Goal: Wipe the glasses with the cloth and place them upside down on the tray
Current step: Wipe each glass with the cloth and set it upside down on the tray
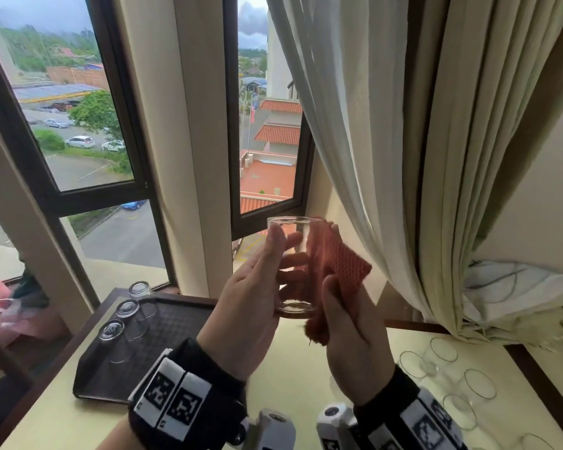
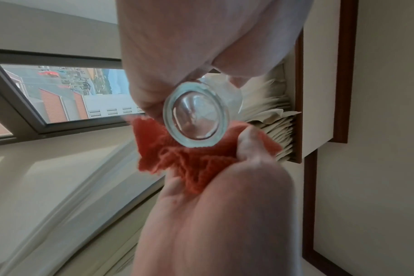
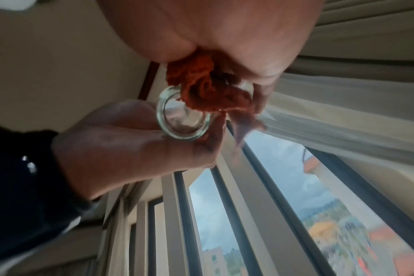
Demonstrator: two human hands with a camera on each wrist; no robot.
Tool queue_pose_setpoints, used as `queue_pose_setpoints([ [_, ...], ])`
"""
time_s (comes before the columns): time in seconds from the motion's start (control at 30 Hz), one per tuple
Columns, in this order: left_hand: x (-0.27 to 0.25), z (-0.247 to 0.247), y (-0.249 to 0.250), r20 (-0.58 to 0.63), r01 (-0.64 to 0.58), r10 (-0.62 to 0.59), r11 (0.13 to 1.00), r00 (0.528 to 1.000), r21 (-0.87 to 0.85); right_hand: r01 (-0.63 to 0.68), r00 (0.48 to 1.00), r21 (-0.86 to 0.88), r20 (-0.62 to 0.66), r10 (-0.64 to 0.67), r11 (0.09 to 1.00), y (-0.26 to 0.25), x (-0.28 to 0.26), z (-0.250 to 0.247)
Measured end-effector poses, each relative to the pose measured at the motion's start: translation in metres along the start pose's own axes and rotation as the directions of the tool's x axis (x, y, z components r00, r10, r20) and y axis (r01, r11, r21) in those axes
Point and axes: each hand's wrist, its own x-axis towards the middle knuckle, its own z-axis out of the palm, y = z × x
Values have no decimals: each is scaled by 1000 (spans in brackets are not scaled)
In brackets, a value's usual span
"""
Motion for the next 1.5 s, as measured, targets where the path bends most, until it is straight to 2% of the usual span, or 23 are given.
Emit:
queue_pose_setpoints([
  [0.07,4,-1,-3,-22,-18,17,1000,1000,-15,186,982,-129,54,-181,974,-9,6,3],
  [0.13,7,-4,0,-6,-21,21,999,1000,-28,448,891,-329,242,-385,831,-7,5,1],
  [0.2,10,-12,6,-19,-9,8,999,1000,-54,613,785,-430,429,-447,663,4,2,-2],
  [0.23,11,-15,8,-43,-11,9,999,999,-45,637,764,-438,470,-442,634,10,0,-3],
  [0.27,14,-19,8,-59,-17,15,999,998,-33,632,765,-435,480,-429,641,19,-2,-6],
  [0.33,17,-23,7,-59,-17,17,1000,998,6,535,829,-387,411,-379,751,30,-6,-7],
  [0.4,18,-21,5,-63,-7,8,1000,998,18,263,951,-218,221,-215,940,24,-2,1],
  [0.43,18,-17,5,-62,-5,5,1000,998,16,106,986,-110,137,-90,988,17,3,7],
  [0.5,18,-11,3,-65,-17,17,1000,998,5,-46,998,-20,47,47,999,4,16,13],
  [0.53,19,-9,2,-82,-19,18,1000,996,-13,-16,999,-47,33,18,999,-1,21,14],
  [0.6,20,-7,1,-117,-9,3,998,993,-57,156,984,-129,102,-143,979,-10,25,16],
  [0.7,22,-11,6,-132,38,-53,993,990,-110,421,889,-276,316,-332,864,-5,10,16],
  [0.77,23,-16,10,-156,75,-86,994,984,-77,476,849,-302,402,-342,826,3,-3,14],
  [0.83,27,-20,10,-152,73,-75,997,985,-19,474,849,-311,410,-334,824,14,-12,8],
  [0.9,29,-18,7,-174,66,-59,997,983,36,417,882,-308,364,-299,855,22,-11,4],
  [1.0,27,-11,1,-149,33,-29,999,988,19,78,983,-107,176,-59,991,14,3,7],
  [1.07,25,-7,-1,-112,-1,3,1000,994,19,-58,995,-5,85,59,998,3,16,6],
  [1.13,25,-4,-4,-120,-12,15,1000,993,25,-8,999,-37,38,9,999,-6,25,5],
  [1.2,24,-4,-4,-137,-12,14,1000,990,17,127,990,-119,79,-118,985,-11,25,8],
  [1.3,22,-10,1,-123,23,-26,999,992,-27,426,890,-286,302,-341,859,-5,7,10],
  [1.37,21,-17,7,-106,37,-37,999,994,-6,531,833,-362,390,-393,766,7,-2,4],
  [1.43,20,-20,10,-102,35,-32,999,994,31,493,853,-368,383,-355,788,21,-6,-1],
  [1.5,20,-19,8,-100,8,-5,1000,995,28,342,918,-300,308,-249,891,28,-5,-1],
])
